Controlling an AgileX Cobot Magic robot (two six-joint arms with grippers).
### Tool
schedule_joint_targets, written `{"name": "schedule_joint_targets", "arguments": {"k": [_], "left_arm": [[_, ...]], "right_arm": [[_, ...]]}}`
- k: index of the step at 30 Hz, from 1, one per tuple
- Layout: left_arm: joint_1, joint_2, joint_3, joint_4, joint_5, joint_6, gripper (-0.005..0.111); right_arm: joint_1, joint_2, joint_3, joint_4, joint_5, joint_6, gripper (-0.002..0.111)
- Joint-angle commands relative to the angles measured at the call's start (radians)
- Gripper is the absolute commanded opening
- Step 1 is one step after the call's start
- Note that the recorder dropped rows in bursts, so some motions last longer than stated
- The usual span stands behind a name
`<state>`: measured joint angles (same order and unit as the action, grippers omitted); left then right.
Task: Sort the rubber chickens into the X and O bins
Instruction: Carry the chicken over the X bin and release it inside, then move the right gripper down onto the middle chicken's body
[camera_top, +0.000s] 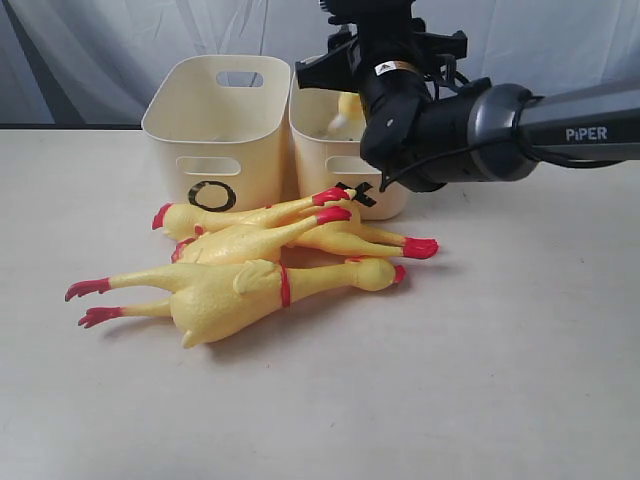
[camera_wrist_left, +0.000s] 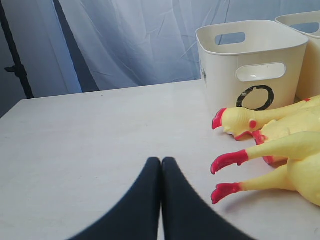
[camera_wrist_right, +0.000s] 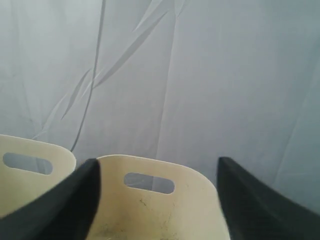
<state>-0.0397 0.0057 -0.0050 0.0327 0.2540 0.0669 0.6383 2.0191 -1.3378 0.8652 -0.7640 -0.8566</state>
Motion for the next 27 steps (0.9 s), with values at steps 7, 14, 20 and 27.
{"name": "schedule_joint_targets", "arguments": {"k": [7,14,20,27], "left_arm": [[0.001,-0.006,0.005,-0.006,-0.014,-0.003,0.0],[0.001,-0.006,0.005,-0.006,-0.014,-0.003,0.0],[0.001,-0.006,0.005,-0.006,-0.014,-0.003,0.0],[0.001,-0.006,0.005,-0.006,-0.014,-0.003,0.0]], "right_arm": [[-0.009,-0.026,-0.011,-0.004,0.022,-0.006,0.074],[-0.009,-0.12,-0.011,-0.004,0.211,-0.006,0.074],[-0.009,-0.224,-0.011,-0.031,0.654,-0.024,0.074],[-0.009,-0.317,-0.011,-0.028,1.086,0.005,0.071]]}}
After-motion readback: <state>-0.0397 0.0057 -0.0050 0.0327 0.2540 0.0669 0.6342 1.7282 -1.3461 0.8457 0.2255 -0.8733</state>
